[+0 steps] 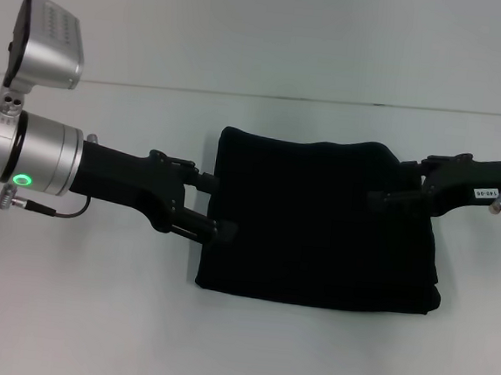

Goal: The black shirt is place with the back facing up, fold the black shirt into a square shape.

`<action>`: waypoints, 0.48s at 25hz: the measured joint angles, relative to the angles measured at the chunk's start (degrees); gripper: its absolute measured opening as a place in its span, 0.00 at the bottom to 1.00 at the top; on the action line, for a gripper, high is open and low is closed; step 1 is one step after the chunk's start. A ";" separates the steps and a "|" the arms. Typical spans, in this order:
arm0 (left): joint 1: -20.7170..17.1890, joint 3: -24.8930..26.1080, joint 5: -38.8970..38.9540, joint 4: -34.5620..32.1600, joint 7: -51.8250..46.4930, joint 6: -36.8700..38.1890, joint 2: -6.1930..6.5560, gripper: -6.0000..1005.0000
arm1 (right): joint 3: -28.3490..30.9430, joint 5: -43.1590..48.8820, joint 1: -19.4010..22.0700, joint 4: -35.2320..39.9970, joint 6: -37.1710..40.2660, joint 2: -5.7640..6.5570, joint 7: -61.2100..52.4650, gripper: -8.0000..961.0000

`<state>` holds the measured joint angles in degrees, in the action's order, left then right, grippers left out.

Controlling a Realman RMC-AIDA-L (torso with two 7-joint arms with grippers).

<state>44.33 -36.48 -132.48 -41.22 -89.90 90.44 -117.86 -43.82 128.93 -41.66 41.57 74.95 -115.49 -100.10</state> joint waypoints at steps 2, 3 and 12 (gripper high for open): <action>-0.02 0.02 0.02 0.00 -0.07 0.00 0.00 0.88 | 0.00 0.00 0.00 0.00 0.03 0.00 0.00 0.97; -0.02 0.03 0.03 0.00 -0.12 0.00 0.00 0.88 | 0.02 0.00 0.00 0.01 0.07 0.00 0.00 0.97; -0.03 0.10 0.10 0.00 -0.35 -0.01 0.00 0.88 | 0.72 -0.01 0.00 0.14 0.30 0.25 -0.01 0.97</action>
<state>44.29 -36.38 -132.38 -41.22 -90.25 90.43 -117.86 -43.10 128.92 -41.66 41.71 75.25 -115.24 -100.11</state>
